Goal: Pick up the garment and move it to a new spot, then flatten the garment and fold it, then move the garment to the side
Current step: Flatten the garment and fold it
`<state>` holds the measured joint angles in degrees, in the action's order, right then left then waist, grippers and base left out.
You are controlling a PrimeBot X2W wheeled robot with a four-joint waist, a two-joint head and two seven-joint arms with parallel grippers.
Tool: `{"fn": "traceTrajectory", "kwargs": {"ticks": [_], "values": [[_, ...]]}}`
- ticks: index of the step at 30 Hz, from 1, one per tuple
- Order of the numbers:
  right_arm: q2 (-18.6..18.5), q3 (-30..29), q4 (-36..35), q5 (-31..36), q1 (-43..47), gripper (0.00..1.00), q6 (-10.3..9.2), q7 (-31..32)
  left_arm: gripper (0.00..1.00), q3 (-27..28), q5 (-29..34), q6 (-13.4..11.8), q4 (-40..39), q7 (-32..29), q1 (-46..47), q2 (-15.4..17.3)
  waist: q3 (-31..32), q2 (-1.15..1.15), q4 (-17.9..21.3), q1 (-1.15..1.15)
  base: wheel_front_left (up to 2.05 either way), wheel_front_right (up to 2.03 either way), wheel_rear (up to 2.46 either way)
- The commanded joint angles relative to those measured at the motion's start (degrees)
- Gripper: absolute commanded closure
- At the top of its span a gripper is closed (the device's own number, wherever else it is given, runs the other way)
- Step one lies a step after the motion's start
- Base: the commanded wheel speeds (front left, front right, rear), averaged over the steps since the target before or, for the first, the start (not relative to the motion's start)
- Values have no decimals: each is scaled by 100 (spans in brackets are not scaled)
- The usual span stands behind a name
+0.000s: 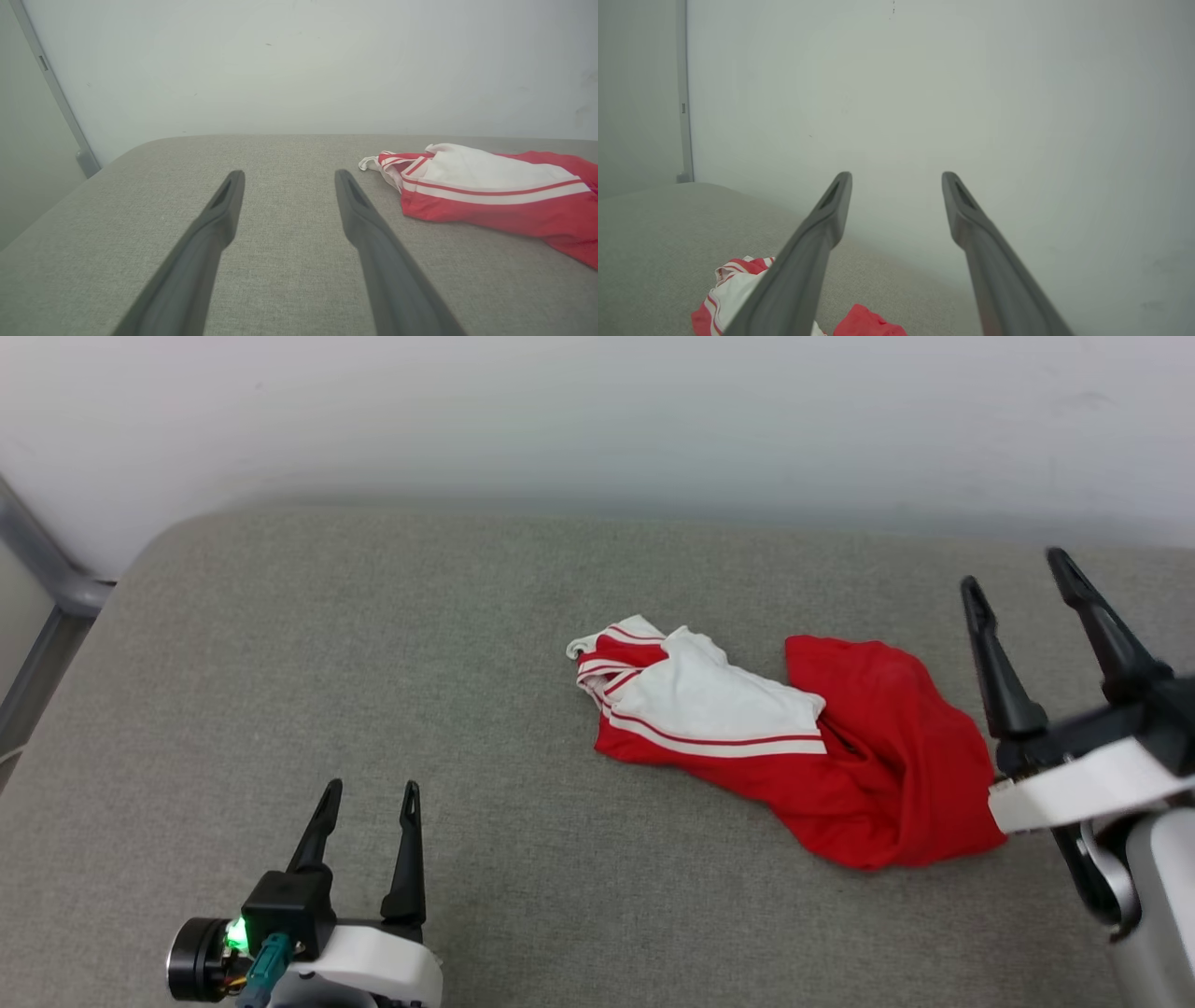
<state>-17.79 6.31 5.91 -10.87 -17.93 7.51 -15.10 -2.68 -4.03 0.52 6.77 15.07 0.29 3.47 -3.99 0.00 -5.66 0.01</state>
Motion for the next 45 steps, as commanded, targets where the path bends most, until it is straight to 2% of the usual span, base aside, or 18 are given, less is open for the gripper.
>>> {"fn": "traceTrajectory", "kwargs": {"ticks": [1,4,5,8,13,18,25,26,32,33,34,45], "values": [[-79,119,69,-66,-142,0,-4,3,0,5,25,23,-28,15,80,-2,-94,0,-64,-1,0,0,0],[-624,890,343,-396,-838,0,-5,318,0,-36,11,31,-53,15,200,-19,-250,0,-148,-1,0,0,0],[-1122,1767,496,-928,-1490,0,-5,915,0,-78,-13,20,-88,15,316,-35,-417,0,-233,-1,0,0,0],[-1721,2852,572,-1363,-2129,0,-7,1821,0,-134,-50,11,-123,15,428,-45,-584,0,-327,-1,0,0,0],[-2274,4259,626,-2475,-3077,0,-6,3758,0,-208,-107,-52,-218,15,598,-57,-881,0,-455,-1,0,0,0],[-2442,5061,682,-3237,-3782,0,-5,4915,0,-380,-242,-137,-335,15,775,-61,-1224,0,-616,-1,0,0,0],[-2386,5917,1112,-3643,-4228,0,-5,5361,0,-595,-421,-289,-401,15,1006,-61,-1635,0,-835,-1,0,0,0],[-2387,6304,1388,-3731,-4161,0,-3,5357,0,-659,-472,-349,-391,15,1070,-62,-1715,0,-892,-1,0,0,0],[-2251,6649,1801,-3711,-4036,0,-3,4776,0,-703,-506,-412,-358,15,1104,-61,-1758,0,-896,-1,0,0,0],[-2219,6651,1814,-3706,-4098,56,-3,4581,0,-692,-499,-421,-348,15,1097,-62,-1742,0,-869,-1,0,0,0],[-2180,6639,1859,-3743,-4250,100,-4,4254,0,-672,-468,-421,-324,15,1083,-61,-1696,0,-813,-1,0,0,0],[-2174,6228,2085,-3993,-4608,100,-6,2398,0,-498,-370,-374,-268,15,848,-60,-1189,0,-546,-1,0,0,0]]}}
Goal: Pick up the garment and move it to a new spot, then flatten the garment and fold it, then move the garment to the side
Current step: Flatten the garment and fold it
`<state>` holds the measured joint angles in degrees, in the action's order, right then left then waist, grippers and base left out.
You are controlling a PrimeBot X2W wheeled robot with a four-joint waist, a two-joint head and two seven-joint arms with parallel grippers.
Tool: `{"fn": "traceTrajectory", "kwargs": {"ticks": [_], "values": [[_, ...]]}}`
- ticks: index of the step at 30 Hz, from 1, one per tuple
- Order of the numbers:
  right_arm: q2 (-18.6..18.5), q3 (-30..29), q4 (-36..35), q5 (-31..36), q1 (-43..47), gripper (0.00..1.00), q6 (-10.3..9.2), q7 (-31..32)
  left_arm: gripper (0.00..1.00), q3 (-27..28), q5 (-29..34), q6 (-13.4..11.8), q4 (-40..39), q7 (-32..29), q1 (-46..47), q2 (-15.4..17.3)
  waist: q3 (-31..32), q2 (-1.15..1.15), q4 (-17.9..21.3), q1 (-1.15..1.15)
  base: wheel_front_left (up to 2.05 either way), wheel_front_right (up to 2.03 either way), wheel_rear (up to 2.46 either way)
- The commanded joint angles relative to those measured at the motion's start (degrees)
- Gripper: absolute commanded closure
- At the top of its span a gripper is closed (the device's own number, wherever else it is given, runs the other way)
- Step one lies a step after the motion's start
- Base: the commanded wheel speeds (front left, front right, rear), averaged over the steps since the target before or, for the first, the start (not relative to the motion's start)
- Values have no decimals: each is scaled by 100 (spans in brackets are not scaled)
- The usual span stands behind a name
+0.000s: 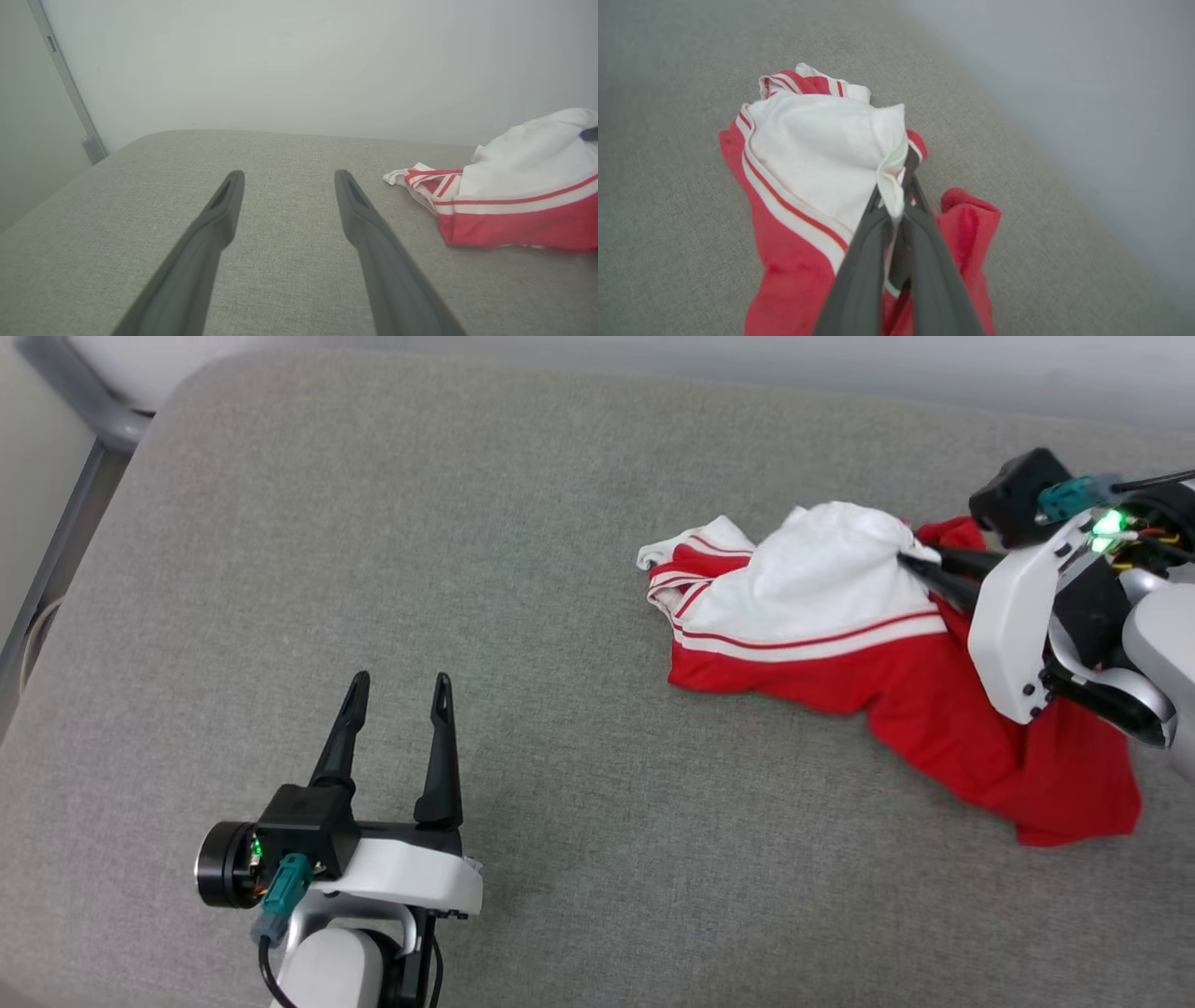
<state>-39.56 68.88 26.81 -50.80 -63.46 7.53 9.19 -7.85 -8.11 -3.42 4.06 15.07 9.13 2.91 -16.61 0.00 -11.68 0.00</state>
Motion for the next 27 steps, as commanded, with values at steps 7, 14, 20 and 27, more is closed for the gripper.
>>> {"fn": "traceTrajectory", "kwargs": {"ticks": [7,14,20,27], "values": [[55,-262,-400,268,222,100,-8,-901,0,76,75,13,9,15,-192,-4,396,0,98,0,0,0,0],[404,-157,-1067,783,1125,100,-7,-1077,0,141,93,14,17,15,-426,-4,659,0,116,0,0,0,0],[982,180,-1280,1212,2282,100,-7,-889,0,164,93,54,61,15,-547,-4,793,0,72,0,0,0,0],[1345,324,-1063,1386,2893,100,-6,-798,0,154,75,75,108,15,-579,-5,818,0,27,0,0,0,0]]}}
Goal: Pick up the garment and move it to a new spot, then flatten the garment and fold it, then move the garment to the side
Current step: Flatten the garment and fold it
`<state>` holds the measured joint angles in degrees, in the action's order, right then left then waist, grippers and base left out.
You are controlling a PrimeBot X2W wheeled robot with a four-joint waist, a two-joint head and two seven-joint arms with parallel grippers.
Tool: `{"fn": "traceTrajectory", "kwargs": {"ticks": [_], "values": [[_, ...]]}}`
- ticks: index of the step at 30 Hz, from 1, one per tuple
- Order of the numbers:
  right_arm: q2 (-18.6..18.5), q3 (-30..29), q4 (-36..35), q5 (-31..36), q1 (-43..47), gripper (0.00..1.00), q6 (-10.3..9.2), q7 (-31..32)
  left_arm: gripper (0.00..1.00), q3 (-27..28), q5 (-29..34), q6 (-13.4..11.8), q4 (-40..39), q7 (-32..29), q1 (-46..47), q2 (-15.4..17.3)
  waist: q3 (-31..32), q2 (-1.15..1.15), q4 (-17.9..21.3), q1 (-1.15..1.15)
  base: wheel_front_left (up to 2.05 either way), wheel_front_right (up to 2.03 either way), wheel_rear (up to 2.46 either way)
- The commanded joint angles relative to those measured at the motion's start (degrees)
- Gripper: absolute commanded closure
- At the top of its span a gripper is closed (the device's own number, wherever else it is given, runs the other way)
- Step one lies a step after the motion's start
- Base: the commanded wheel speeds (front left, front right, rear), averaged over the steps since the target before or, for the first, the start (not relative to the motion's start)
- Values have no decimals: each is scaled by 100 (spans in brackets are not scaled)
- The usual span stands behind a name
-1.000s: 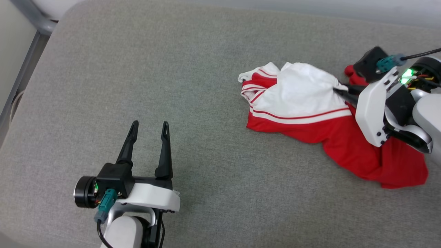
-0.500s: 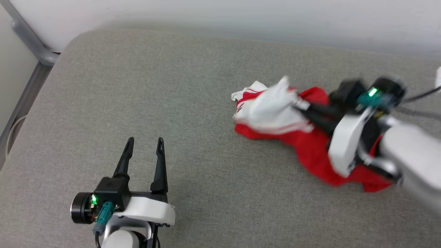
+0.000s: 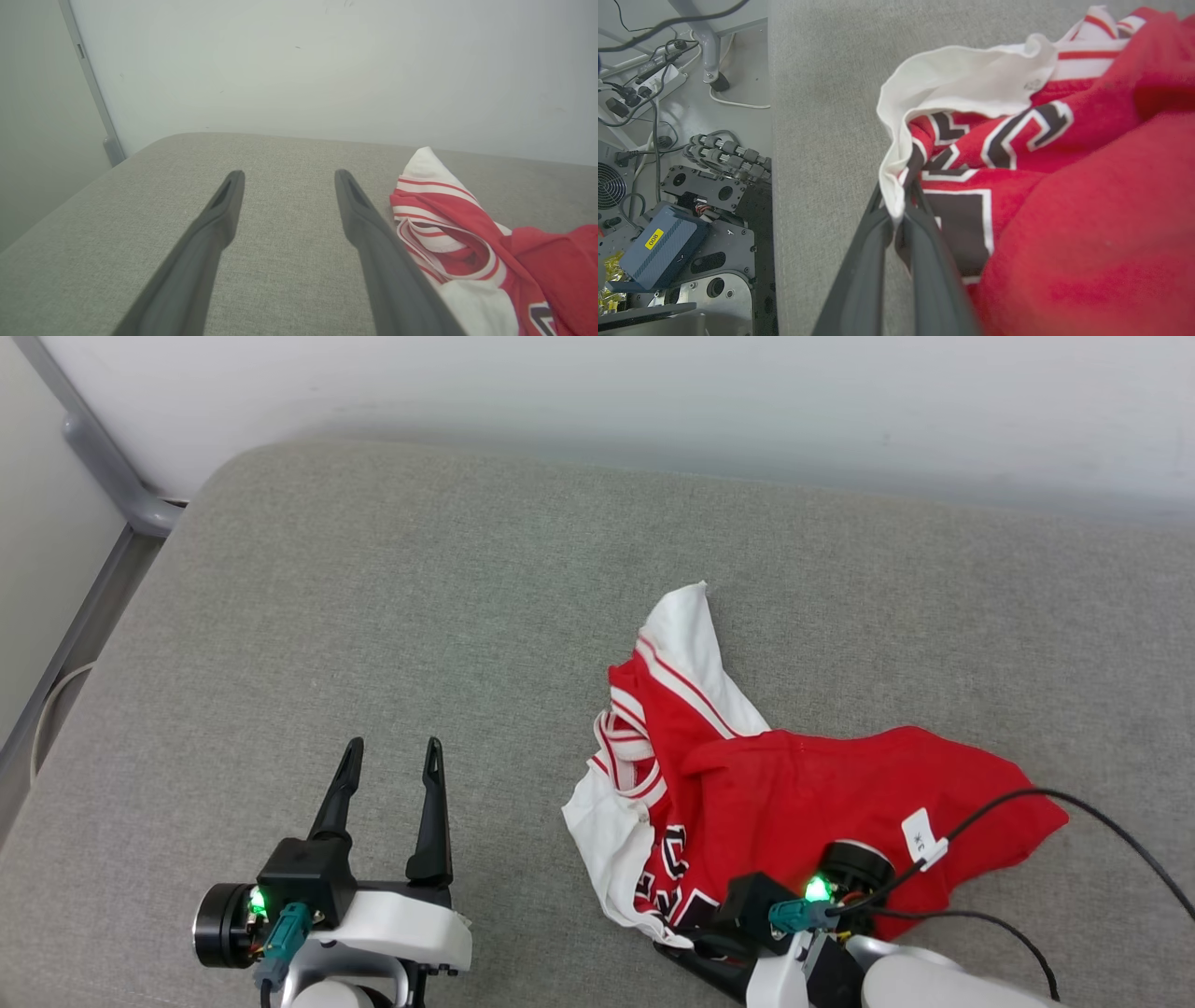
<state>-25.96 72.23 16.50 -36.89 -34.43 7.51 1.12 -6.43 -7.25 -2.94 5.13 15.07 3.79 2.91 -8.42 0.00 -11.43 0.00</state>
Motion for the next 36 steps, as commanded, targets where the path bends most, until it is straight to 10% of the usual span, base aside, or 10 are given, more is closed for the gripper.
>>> {"fn": "traceTrajectory", "kwargs": {"ticks": [1,5,6,7,16,26,36], "values": [[26,-8,30,-28,67,100,-4,-4,0,11,-17,26,14,15,-48,-5,4,0,-5,0,0,0,0],[162,-146,210,24,196,87,-4,-235,0,34,-12,7,51,15,-108,-5,85,0,24,0,0,0,0],[175,-245,233,37,201,59,-4,-317,0,48,-3,2,64,15,-130,-5,120,0,38,0,0,0,0],[174,-360,239,85,184,0,-4,-422,0,54,9,0,80,15,-146,-5,159,0,50,0,0,0,0],[-88,-2039,-240,497,414,0,-5,-903,0,162,195,54,52,15,-367,-6,461,0,160,0,0,0,0],[-462,-3605,-1005,836,-24,0,-5,-22,0,142,260,106,-37,15,-239,-5,245,0,123,0,0,0,0],[-1023,-2496,-656,-112,-1435,0,-5,2032,0,-28,180,86,-97,15,137,-5,-340,0,-123,0,0,0,0]]}}
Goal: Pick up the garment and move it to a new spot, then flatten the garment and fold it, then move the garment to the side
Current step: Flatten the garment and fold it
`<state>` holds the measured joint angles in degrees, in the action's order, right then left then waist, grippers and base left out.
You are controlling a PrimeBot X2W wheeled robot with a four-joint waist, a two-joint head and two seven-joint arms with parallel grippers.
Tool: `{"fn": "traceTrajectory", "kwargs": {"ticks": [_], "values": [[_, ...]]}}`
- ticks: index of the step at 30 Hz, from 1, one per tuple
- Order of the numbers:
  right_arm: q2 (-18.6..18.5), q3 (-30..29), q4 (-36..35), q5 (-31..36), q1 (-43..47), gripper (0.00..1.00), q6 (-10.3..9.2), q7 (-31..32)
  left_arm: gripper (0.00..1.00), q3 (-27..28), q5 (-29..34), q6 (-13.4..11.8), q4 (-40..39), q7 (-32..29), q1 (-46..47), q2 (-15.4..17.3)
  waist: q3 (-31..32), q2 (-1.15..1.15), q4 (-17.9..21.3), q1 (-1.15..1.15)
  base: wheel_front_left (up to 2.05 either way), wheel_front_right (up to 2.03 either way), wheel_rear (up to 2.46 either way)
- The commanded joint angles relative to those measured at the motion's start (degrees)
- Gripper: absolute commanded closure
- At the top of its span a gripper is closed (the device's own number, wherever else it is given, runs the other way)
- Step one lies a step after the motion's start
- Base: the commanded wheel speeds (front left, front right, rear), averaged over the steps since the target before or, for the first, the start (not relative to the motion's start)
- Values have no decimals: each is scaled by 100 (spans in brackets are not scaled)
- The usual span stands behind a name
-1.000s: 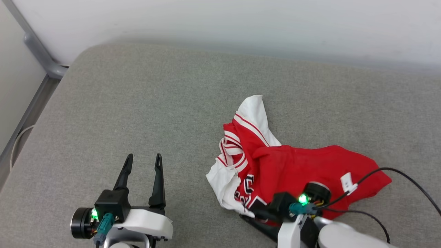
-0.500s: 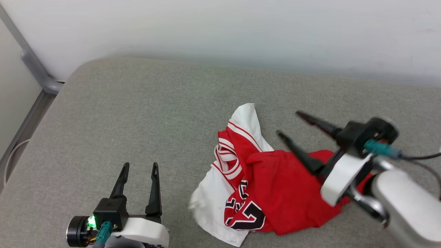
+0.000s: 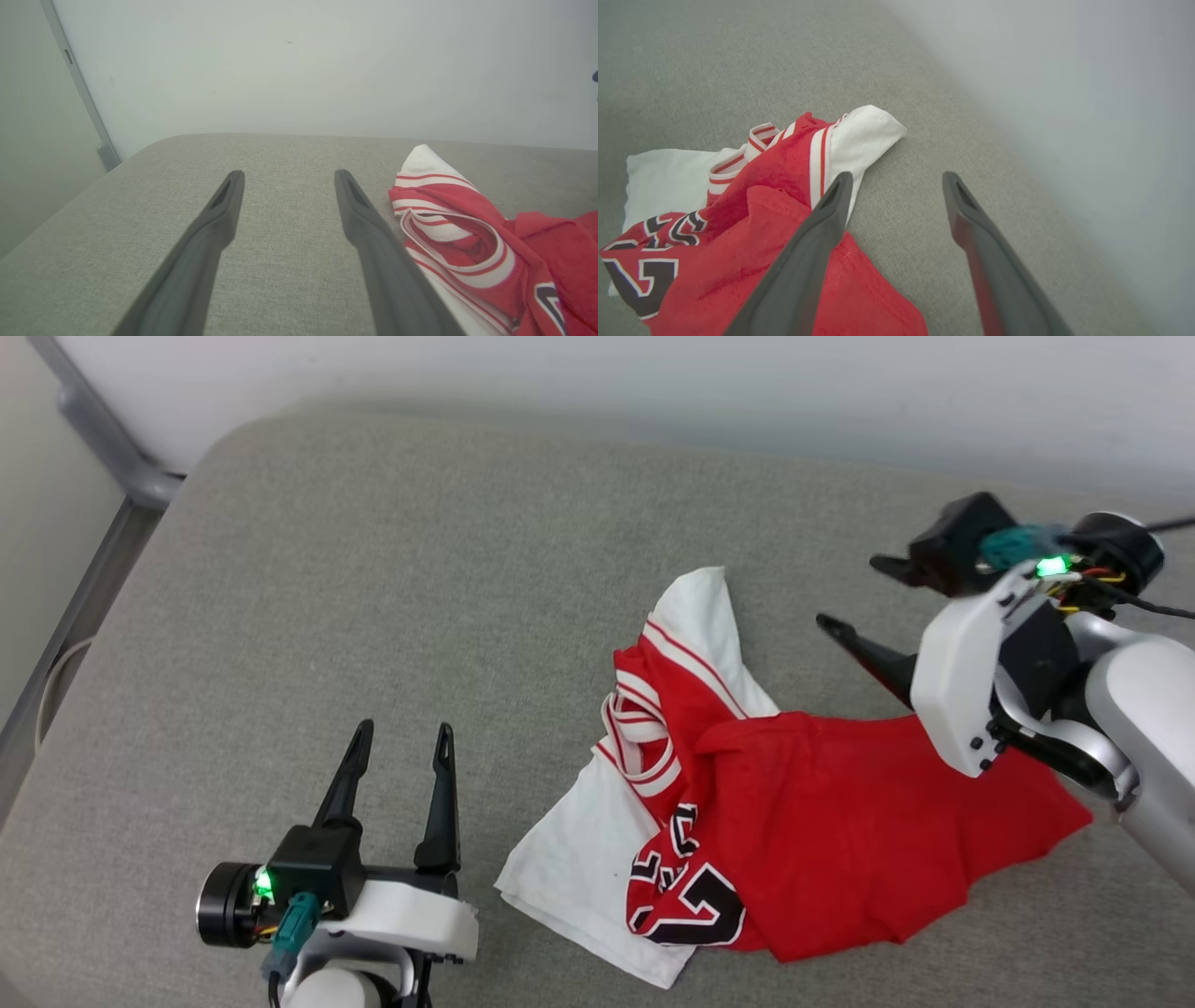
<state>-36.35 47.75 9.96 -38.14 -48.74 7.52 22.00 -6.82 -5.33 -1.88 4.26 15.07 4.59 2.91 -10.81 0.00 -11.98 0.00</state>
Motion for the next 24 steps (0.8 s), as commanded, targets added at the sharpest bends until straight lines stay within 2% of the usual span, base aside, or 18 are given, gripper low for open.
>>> {"fn": "traceTrajectory", "kwargs": {"ticks": [1,4,9,15,18,24], "values": [[-42,181,21,-138,-159,0,-6,167,0,-15,-32,-18,-17,15,92,-5,-160,0,-91,0,0,0,0],[-127,727,165,-593,-610,0,-7,784,0,-99,-90,-60,-40,15,199,-6,-344,0,-163,0,0,0,0],[2,1424,537,-1071,-1188,0,-6,1455,0,-242,-197,-134,-91,15,385,-5,-661,0,-287,0,0,0,0],[361,1880,1154,-1333,-1557,0,-6,1456,0,-417,-320,-227,-115,15,619,-5,-1014,0,-431,0,0,0,0],[474,2211,1448,-1254,-1641,0,-6,1474,0,-498,-371,-265,-104,15,696,-6,-1127,0,-475,0,0,0,0],[603,2591,1818,-1175,-1251,0,-5,1595,0,-578,-429,-322,-65,15,787,-6,-1205,0,-527,0,0,0,0]]}}
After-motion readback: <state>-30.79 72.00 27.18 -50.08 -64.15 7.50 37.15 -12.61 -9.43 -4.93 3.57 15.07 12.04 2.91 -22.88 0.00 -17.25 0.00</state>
